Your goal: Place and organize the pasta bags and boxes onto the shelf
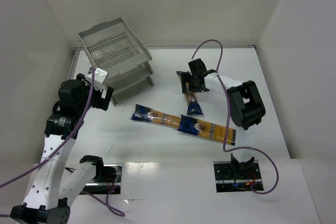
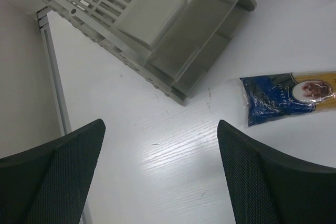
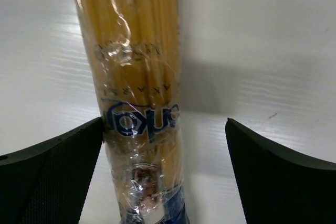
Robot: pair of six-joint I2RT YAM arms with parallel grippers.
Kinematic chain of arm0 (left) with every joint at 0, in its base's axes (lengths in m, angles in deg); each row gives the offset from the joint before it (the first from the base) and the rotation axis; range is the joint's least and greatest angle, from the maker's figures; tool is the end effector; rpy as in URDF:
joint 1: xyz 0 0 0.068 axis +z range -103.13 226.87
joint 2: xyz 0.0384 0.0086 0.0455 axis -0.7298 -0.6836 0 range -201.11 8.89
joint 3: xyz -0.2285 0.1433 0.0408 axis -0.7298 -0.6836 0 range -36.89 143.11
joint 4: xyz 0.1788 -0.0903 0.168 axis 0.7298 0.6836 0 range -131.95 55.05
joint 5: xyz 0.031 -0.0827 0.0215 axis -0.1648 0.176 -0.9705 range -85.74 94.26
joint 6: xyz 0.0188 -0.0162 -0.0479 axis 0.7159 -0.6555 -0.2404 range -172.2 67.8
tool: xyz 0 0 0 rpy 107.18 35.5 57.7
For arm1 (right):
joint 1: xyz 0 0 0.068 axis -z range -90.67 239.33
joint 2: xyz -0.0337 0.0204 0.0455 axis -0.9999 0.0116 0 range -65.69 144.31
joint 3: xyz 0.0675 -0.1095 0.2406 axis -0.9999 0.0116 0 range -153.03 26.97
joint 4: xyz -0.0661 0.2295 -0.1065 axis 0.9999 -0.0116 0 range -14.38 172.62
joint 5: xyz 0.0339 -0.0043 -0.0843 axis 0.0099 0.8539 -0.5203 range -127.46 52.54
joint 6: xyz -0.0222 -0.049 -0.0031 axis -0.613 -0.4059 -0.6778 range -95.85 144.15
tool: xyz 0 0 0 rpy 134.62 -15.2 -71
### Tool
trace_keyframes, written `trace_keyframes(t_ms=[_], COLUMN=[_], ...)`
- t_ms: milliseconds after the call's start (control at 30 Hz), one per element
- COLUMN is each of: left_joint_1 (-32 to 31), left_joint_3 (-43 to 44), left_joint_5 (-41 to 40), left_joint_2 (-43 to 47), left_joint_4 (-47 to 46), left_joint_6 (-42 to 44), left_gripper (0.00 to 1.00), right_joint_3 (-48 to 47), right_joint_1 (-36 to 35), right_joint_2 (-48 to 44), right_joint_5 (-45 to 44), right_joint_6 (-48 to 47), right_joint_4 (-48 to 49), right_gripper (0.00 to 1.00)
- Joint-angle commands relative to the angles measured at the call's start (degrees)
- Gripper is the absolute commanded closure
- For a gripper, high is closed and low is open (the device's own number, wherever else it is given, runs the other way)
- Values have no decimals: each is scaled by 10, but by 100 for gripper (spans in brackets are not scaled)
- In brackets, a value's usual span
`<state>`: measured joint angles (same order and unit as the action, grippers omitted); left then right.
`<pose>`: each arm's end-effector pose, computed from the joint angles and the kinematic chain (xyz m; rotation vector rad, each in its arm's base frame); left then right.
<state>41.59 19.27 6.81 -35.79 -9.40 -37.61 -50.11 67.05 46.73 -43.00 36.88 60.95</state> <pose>0.1618 -0.0166 0.3673 0.3636 1.9044 0.0649 0.3853 0.1541 0.1730 -0.1769 2.5565 0.1100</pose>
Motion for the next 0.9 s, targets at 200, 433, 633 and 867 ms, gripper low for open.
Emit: trace_keyframes(t_ms=[200,433,633,867], left_joint_1=[4,4,4,4], left_joint_3=[-14,-14,-19,-19], left_joint_5=[21,16,16,16], left_joint_2=[7,17,17,22], left_joint_4=[-26,-26,-26,-26], left_joint_6=[-24,-24,-24,-24], left_gripper=[5,5,4,4], right_joint_3=[21,14,28,11], right_joint_1=[-26,-26,-26,-26], right_joint_2=[-15,18,17,-97], right_joint_5=[-76,-75,-45,0], right_joint_6=[7,19,10,11], right_joint_4=[-11,-21,-9,10], right_gripper=[0,18,100,100])
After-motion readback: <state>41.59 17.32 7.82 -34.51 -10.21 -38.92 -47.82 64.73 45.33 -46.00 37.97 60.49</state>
